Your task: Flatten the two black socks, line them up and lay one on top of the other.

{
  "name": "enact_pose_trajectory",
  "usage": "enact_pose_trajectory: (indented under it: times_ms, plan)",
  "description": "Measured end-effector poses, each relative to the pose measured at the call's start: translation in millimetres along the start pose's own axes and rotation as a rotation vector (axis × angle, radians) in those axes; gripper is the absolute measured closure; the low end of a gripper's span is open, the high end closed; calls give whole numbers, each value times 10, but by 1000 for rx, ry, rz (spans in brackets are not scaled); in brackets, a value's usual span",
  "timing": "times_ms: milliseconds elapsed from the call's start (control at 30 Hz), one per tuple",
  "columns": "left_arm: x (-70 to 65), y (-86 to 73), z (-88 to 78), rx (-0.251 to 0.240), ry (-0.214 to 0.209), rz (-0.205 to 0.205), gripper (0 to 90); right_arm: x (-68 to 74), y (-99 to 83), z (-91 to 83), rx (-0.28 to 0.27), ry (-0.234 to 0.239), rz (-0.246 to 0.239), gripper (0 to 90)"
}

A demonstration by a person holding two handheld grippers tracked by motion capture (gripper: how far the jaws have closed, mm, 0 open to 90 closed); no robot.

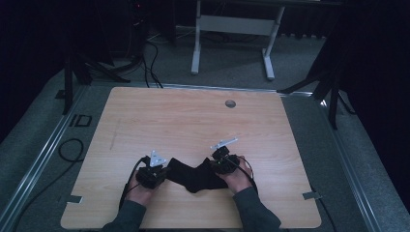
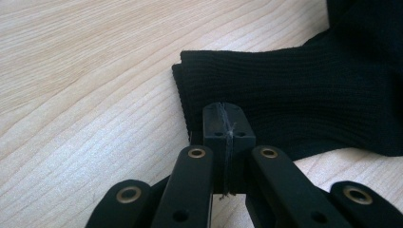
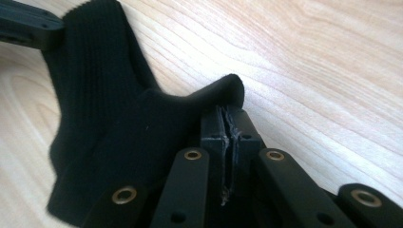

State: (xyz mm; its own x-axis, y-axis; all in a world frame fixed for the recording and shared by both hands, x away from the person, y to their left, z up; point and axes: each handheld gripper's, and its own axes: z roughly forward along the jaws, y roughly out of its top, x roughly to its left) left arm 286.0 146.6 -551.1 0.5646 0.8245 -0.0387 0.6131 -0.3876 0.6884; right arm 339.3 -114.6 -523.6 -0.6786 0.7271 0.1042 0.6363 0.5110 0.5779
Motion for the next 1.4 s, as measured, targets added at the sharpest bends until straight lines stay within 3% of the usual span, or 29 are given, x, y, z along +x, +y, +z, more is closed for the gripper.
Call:
enact_pose_trajectory:
  times_ms: [133,567,800,900,1067,1233,1300,1400]
  plan:
    - [-3,-1,1,-1,1,-2,900,37,-18,-123,-22,-11,-22,868]
    - [0,-6,-3,-1,0,-10,900,92,-133,-551,-97,-16,-26,870]
    - [1,-7,-2,-1,0,-12,900,-16,-259,-752,-106,-47,-2,870]
    - [0,-8,-2,-2,0,-13,900,-122,-295,-822,-108,-65,32,871]
    - [4,-8,-2,-1,-2,-13,900,-274,-345,-843,-67,-70,71,869]
    - [2,-8,-2,-2,-1,-16,900,-382,-408,-688,-13,-87,86,846]
    - [2,-9,-3,-1,-1,-16,900,-429,-429,-624,-7,-123,91,835]
    - [3,-8,-5,0,-1,-18,900,-502,-453,-591,-17,-127,110,835]
